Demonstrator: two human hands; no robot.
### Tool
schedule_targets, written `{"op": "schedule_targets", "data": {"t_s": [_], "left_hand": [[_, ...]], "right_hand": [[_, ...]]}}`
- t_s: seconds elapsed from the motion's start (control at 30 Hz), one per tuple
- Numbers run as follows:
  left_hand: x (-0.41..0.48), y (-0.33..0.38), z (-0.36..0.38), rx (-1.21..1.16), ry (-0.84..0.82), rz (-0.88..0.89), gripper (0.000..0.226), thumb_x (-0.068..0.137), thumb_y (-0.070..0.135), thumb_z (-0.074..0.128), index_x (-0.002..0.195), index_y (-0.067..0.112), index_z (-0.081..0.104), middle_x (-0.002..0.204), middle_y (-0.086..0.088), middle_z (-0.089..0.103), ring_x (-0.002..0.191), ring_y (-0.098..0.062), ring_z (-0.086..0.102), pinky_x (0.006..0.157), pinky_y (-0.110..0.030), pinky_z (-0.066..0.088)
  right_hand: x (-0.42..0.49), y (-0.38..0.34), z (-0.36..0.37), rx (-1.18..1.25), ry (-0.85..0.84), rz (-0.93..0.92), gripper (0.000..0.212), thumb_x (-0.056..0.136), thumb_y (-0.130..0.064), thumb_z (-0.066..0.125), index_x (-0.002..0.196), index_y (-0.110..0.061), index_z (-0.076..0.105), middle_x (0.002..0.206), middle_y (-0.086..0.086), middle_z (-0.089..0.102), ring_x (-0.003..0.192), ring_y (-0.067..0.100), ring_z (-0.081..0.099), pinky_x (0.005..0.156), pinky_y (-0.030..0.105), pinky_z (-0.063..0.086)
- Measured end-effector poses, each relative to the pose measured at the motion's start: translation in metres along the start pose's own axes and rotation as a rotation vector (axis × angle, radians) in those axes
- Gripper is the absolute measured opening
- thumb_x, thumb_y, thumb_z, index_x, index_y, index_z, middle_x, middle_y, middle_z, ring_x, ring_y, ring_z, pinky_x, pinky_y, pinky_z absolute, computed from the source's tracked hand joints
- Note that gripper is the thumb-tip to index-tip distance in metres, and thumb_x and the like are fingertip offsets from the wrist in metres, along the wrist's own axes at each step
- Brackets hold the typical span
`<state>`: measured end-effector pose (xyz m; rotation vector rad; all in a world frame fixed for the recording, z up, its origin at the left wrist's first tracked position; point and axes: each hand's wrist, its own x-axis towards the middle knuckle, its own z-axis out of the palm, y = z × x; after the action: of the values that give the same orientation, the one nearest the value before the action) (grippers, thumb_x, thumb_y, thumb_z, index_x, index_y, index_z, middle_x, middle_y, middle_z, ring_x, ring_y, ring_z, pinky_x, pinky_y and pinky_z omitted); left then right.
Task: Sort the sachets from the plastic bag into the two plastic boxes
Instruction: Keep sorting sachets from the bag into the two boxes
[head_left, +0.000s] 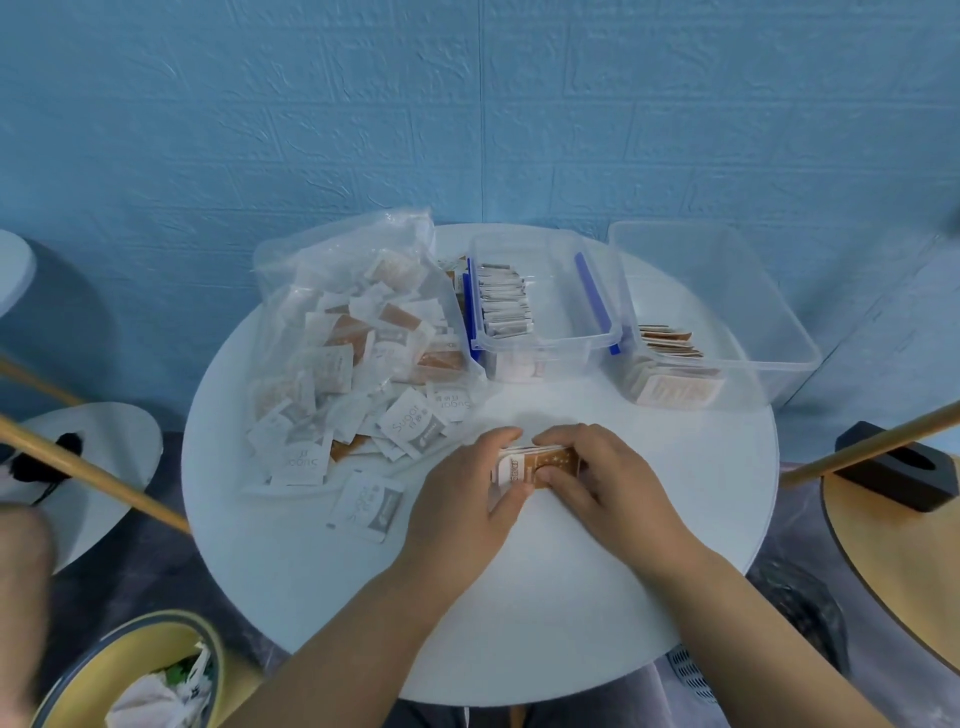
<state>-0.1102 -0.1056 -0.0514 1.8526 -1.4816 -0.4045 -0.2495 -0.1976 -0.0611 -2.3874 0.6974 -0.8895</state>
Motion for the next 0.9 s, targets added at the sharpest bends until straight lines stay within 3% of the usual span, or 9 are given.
{"op": "schedule_targets", "data": {"t_s": [0.23,0.37,0.6,0.8,0.9], "left_hand": [[0.008,0.000,0.008,0.107,0.026,0.070,0.030,0.088,0.019,0.058,0.116,0.013,0.052,0.101,-0.004,0.059,0.094,-0.021,0.053,0.081,-0.036,0.044],[0.011,0.003,0.007,0.130,0.009,0.082,0.028,0.090,0.021,0.056,0.117,0.016,0.051,0.101,-0.002,0.056,0.093,-0.017,0.050,0.078,-0.028,0.040],[0.044,0.046,0.004,0.063,0.036,0.224,0.026,0.089,0.019,0.057,0.113,0.011,0.049,0.094,-0.003,0.054,0.080,-0.015,0.046,0.062,-0.015,0.032],[0.097,0.081,0.017,-0.029,0.140,0.245,0.039,0.087,0.026,0.060,0.120,0.010,0.048,0.111,-0.006,0.060,0.102,-0.022,0.054,0.084,-0.027,0.041],[0.114,0.078,0.032,0.139,0.132,0.289,0.047,0.087,0.035,0.059,0.124,0.007,0.050,0.123,-0.008,0.056,0.114,-0.025,0.049,0.095,-0.027,0.035]], "right_hand": [[-0.002,-0.001,0.001,-0.053,-0.085,-0.041,0.033,0.090,-0.037,0.043,0.122,-0.028,0.040,0.109,-0.002,0.058,0.093,0.011,0.054,0.080,0.026,0.044],[0.001,0.001,-0.011,-0.007,-0.151,-0.030,0.025,0.089,-0.026,0.049,0.113,-0.022,0.054,0.099,-0.010,0.055,0.088,0.001,0.048,0.079,0.013,0.038],[0.033,-0.002,-0.079,-0.010,-0.225,0.059,0.020,0.083,-0.014,0.067,0.095,-0.026,0.058,0.084,-0.013,0.059,0.080,0.008,0.053,0.068,0.015,0.042],[0.069,0.015,-0.140,0.019,-0.177,0.152,0.025,0.085,-0.002,0.061,0.094,-0.025,0.056,0.081,-0.015,0.059,0.070,-0.005,0.053,0.064,0.008,0.041],[0.090,0.046,-0.155,-0.019,-0.087,0.238,0.022,0.085,-0.001,0.059,0.092,-0.021,0.054,0.078,-0.004,0.060,0.064,-0.003,0.051,0.063,0.003,0.038]]}}
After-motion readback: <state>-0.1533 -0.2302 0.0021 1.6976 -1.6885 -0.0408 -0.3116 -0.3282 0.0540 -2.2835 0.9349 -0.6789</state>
